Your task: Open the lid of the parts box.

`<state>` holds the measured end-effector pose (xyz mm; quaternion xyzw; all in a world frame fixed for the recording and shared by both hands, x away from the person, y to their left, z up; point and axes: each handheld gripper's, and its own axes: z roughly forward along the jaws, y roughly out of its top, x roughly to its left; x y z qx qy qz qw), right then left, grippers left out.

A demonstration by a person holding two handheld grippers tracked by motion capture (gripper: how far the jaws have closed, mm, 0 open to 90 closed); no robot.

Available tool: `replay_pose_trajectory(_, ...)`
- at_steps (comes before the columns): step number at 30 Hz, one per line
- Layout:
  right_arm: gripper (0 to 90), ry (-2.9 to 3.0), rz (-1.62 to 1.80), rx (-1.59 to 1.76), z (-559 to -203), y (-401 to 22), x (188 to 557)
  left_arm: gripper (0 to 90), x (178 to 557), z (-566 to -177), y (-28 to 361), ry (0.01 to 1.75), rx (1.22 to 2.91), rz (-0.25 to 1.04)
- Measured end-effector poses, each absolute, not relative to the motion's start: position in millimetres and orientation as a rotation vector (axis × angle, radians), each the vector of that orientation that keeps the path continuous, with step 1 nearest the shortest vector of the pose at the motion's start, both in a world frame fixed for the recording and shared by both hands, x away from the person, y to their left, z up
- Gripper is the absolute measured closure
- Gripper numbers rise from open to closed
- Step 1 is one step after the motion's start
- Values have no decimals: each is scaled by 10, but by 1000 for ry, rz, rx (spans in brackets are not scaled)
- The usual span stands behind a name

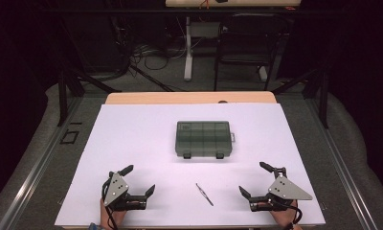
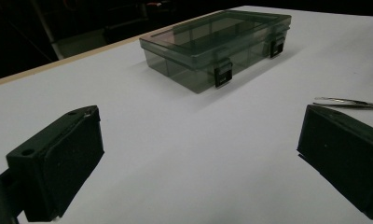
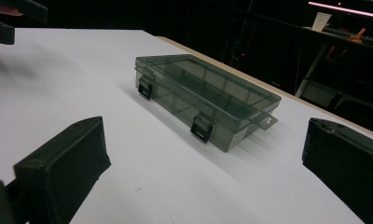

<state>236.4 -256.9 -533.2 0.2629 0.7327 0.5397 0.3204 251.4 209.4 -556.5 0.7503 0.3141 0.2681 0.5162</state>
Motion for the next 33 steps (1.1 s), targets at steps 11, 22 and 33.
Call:
replay_pose_trajectory(11,0,1945,1411,724,-5316,-2549,2427,0,2544,-5552,2036,742,1823,645)
replay_pose_trajectory(22,0,1985,1394,745,-5314,-2495,2541,0,2628,-5509,1989,718,1826,625)
replay_pose_trajectory(33,0,2022,1387,750,-5299,-2431,2698,0,2774,-5448,1860,690,1843,600)
